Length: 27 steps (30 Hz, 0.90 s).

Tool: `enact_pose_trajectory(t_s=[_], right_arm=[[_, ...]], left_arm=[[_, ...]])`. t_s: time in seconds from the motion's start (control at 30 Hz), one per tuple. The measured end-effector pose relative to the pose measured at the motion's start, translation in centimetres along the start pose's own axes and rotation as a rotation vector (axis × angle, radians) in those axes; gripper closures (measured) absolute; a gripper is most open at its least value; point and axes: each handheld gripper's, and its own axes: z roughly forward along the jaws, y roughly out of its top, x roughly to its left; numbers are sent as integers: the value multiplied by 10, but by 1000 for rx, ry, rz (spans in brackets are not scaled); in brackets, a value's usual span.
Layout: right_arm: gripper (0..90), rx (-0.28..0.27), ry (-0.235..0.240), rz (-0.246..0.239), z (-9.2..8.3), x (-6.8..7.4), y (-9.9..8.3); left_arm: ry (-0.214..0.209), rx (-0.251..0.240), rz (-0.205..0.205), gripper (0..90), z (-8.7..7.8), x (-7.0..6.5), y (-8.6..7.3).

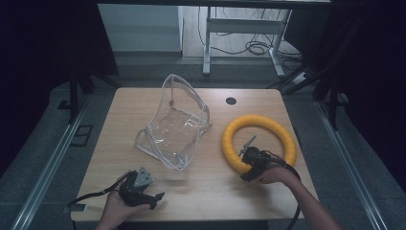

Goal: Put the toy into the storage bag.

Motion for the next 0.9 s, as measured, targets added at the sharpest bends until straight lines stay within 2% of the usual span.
enact_pose_trajectory(t_s=[0.13,0.4,0.53,0.67,0.8,0.9], right_arm=[[347,21,8,-11,3,-1,-2],[436,42,-11,-19,7,-4,-2],[453,45,21,-15,8,-9,-1],[475,63,28,-49,8,-10,1],[487,93,38,-61,8,-10,5],[491,102,21,-70,7,-8,6]], left_arm=[[-4,9,3,152,3,-1,0],[-3,1,0,152,1,-1,0],[-5,7,2,152,2,-1,0],[-4,6,2,152,2,-1,0],[0,2,1,152,1,-1,0],[5,-2,-1,152,-1,0,0]])
